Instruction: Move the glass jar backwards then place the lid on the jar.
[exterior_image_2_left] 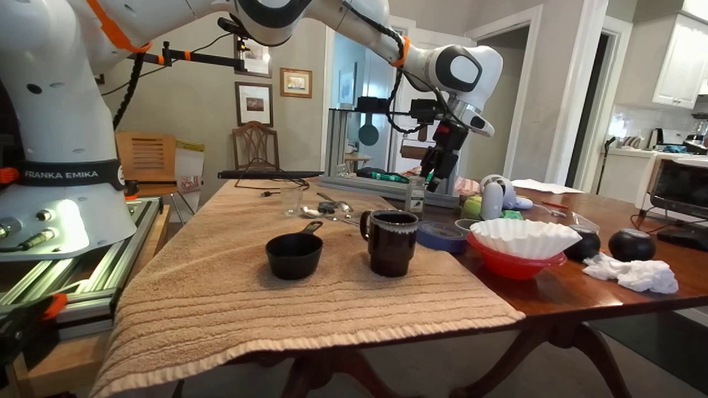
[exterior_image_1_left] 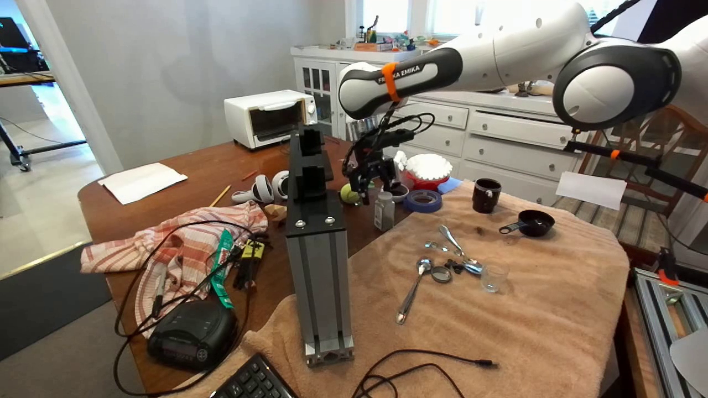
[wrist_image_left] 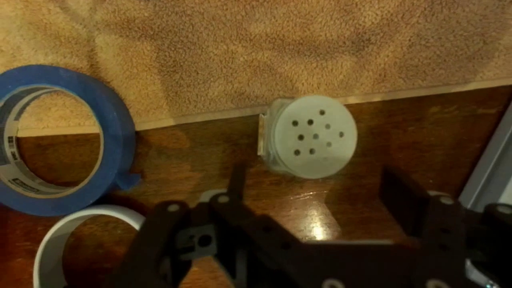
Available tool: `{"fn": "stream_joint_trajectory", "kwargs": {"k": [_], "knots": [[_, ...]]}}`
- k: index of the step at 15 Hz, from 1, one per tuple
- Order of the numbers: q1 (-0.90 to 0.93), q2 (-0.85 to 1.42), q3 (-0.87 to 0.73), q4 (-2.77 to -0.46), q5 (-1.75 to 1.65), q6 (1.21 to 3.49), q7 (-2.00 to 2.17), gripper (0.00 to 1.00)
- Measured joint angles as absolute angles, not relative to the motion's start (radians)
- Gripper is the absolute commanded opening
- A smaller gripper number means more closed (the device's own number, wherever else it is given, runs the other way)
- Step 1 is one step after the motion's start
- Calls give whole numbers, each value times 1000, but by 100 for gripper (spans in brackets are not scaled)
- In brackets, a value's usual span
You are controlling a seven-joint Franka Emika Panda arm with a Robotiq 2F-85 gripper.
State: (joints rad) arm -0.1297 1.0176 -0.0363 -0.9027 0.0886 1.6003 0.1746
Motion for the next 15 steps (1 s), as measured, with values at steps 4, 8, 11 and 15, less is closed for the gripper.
{"fn": "stream_joint_trajectory", "kwargs": {"k": [4,8,11,15], "knots": [[-130,997,-36,-871,88,1564,175,100],[-118,898,-36,-898,53,1557,62,100],[-102,761,-30,-1002,16,1557,-78,100],[-92,589,-1,-1169,13,1558,-213,100]]}}
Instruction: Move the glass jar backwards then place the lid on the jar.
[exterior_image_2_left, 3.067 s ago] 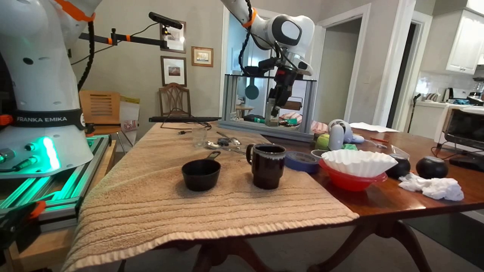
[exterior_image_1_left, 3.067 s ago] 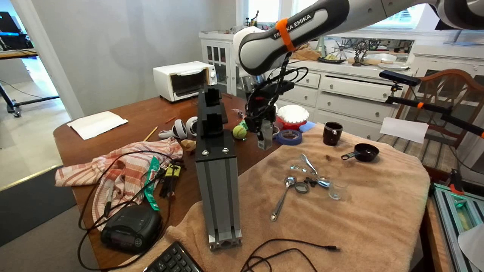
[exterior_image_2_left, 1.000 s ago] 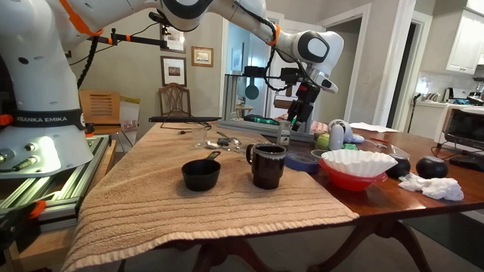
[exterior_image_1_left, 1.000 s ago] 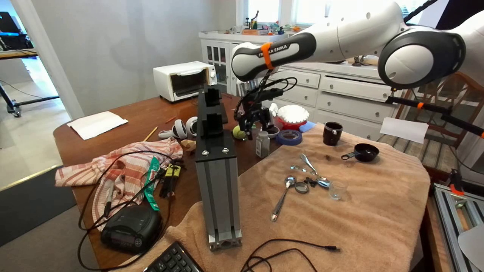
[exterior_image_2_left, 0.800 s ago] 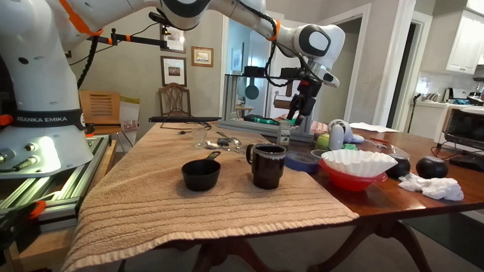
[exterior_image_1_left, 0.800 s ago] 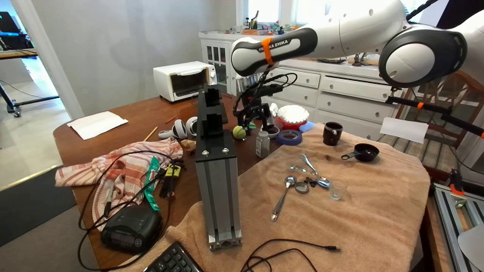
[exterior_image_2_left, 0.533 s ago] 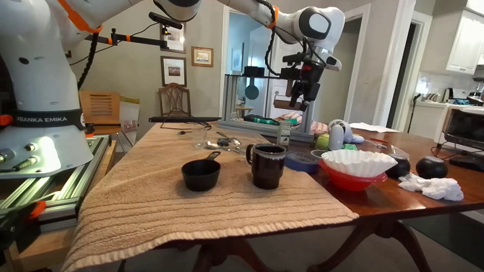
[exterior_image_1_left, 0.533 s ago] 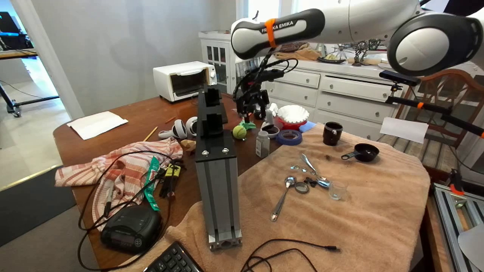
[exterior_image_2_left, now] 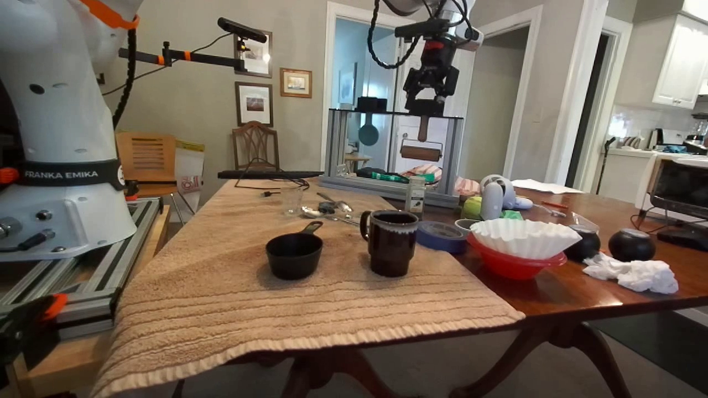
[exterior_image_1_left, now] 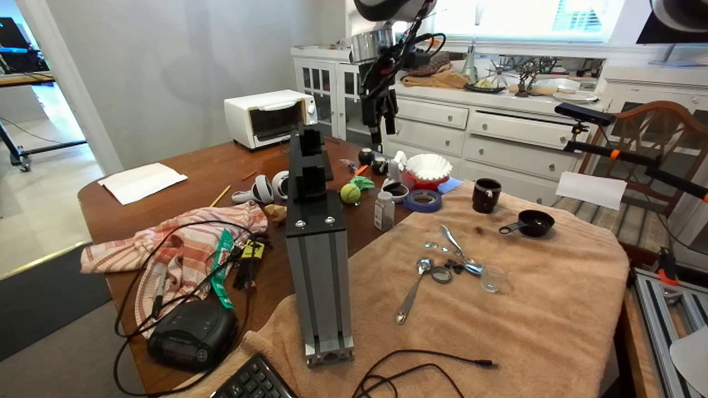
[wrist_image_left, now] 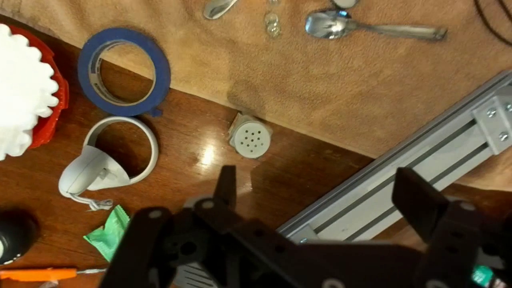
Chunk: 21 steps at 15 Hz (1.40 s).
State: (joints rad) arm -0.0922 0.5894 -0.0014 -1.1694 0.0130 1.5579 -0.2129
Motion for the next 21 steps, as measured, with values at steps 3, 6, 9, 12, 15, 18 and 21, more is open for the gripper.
{"fn": "stream_joint_trajectory", "kwargs": {"k": [3,6,9,12,15,18,21], "knots": [[-93,484,22,-1303,43,1559,-265,100],[-91,398,37,-1444,50,1590,-329,100],[-91,329,44,-1595,61,1655,-371,100],[-91,290,44,-1688,68,1690,-377,100],[-91,277,44,-1703,68,1694,-378,100],[-91,276,44,-1703,69,1694,-379,100],[-90,268,44,-1730,74,1720,-379,100]]}}
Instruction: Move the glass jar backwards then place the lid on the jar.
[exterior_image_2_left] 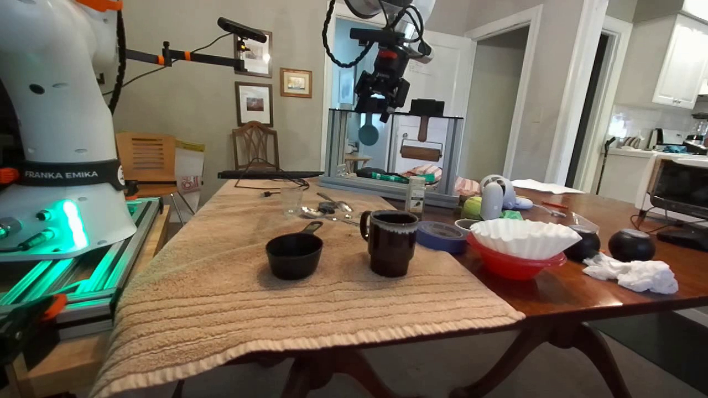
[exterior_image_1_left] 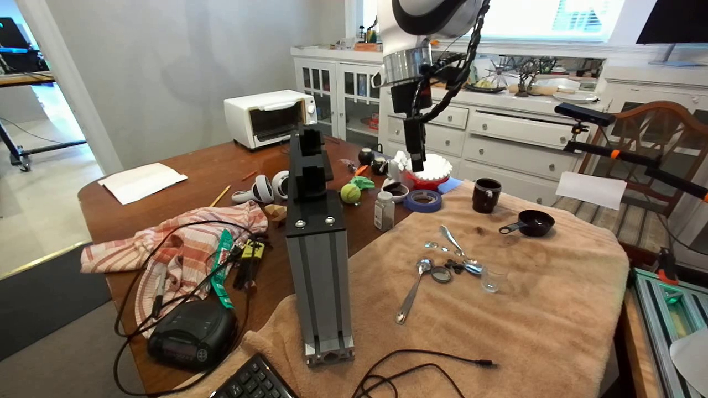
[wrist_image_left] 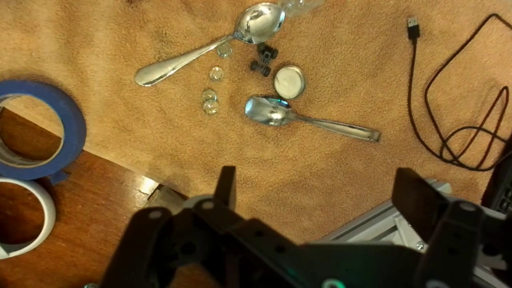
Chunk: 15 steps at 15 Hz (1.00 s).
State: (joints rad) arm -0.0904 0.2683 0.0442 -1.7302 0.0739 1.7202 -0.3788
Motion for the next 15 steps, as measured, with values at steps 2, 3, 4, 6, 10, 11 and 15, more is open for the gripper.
{"fn": "stream_joint_trajectory", "kwargs": {"k": [2,3,4,6,10,11,15], "knots": [[-90,234,45,-1816,108,1788,-385,100],[-91,210,45,-1869,131,1825,-392,100],[-91,183,44,-1925,152,1860,-399,100],[-91,126,40,-2034,182,1913,-401,100],[-85,19,32,-2264,188,2040,-370,100],[-76,3,33,-2309,186,2073,-347,100],[-16,-12,53,-2412,149,2183,-195,100]]}}
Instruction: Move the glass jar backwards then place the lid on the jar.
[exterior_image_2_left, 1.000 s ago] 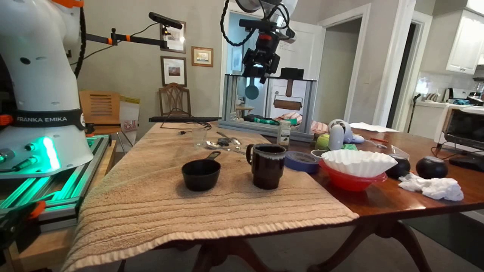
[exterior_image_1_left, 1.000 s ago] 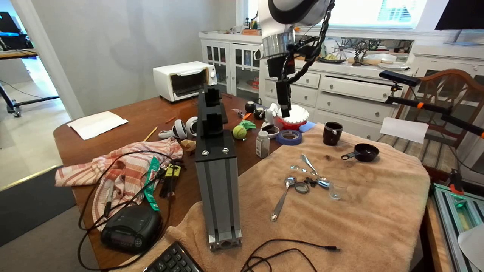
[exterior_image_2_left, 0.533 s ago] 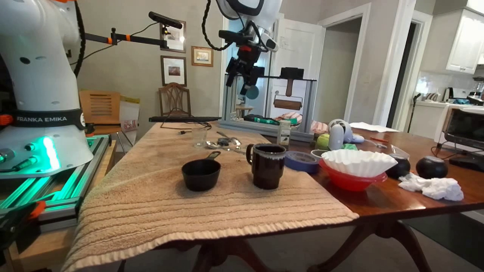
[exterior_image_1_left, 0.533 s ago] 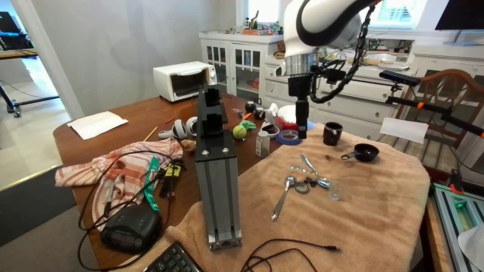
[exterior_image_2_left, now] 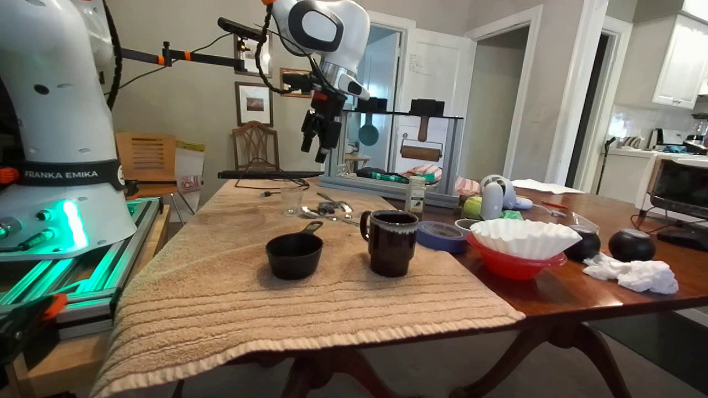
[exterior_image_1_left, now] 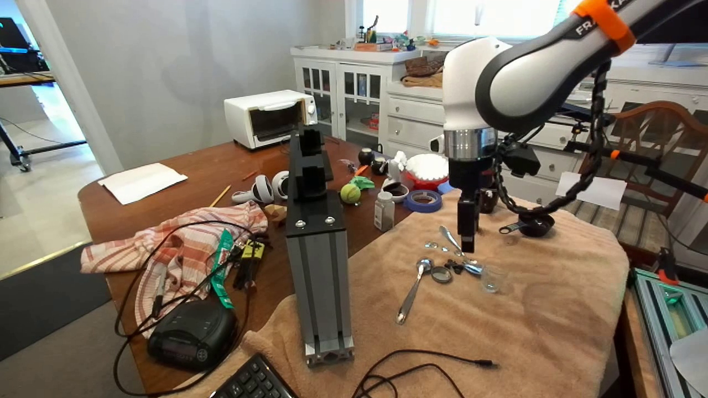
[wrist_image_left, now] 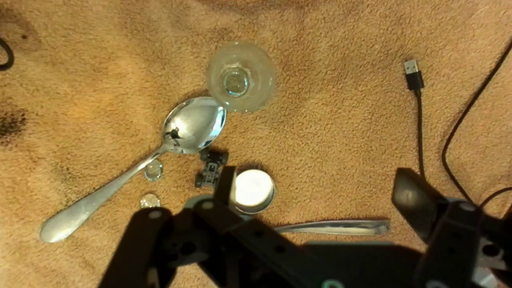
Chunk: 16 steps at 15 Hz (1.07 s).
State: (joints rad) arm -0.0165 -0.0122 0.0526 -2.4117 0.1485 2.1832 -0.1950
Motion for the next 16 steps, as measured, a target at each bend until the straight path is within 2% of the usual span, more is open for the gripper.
{"fn": "stream_joint_trajectory", "kwargs": {"k": [7,16], "knots": [[33,26,70,-2426,-82,2215,114,100],[56,195,71,-2302,-90,2215,110,100]]}}
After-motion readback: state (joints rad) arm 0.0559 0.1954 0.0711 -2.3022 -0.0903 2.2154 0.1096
